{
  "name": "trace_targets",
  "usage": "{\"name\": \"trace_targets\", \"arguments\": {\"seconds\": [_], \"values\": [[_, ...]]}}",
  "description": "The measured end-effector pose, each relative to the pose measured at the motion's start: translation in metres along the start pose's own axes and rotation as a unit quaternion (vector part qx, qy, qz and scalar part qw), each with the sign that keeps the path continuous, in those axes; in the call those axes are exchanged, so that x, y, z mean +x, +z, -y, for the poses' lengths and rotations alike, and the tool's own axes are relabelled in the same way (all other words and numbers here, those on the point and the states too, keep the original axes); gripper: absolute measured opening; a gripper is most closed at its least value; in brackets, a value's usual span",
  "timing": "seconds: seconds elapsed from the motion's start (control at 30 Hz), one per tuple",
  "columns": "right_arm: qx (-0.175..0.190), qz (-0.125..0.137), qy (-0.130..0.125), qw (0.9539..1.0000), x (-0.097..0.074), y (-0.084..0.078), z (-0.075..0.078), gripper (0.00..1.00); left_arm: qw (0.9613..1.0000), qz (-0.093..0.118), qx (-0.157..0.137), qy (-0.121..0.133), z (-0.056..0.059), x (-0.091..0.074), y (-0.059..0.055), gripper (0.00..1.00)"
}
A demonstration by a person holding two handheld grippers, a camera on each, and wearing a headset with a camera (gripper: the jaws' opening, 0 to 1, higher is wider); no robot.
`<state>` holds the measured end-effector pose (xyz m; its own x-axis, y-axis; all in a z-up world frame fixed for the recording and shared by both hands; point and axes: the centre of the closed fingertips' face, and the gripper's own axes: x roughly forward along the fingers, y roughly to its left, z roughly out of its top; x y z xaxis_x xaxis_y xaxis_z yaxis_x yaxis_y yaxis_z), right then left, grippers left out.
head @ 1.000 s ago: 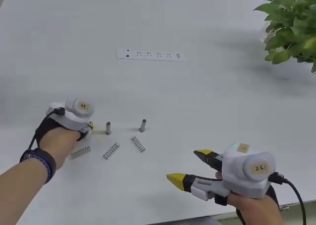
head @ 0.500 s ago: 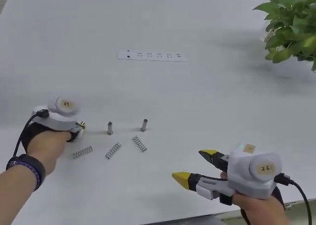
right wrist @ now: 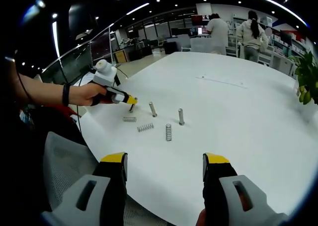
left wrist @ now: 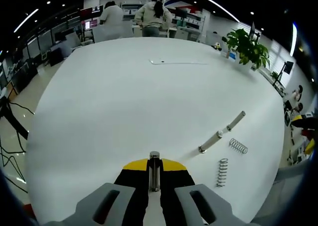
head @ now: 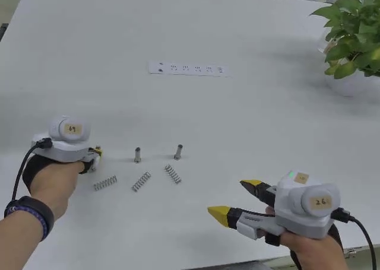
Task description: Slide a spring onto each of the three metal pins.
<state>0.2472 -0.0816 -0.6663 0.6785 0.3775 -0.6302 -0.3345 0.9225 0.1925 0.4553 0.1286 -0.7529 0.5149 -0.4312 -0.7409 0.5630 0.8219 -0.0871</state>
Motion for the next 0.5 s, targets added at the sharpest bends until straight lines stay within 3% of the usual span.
{"name": "trace_targets", "arguments": {"seconds": [0.5], "values": [[0.000,0.003,0.003,1.0000,-0.0022,-0.0017,-0.0032,0.60,0.9999,0.008,-0.003,0.008,-0.0049,-0.0082,-0.0023,0.00]]}}
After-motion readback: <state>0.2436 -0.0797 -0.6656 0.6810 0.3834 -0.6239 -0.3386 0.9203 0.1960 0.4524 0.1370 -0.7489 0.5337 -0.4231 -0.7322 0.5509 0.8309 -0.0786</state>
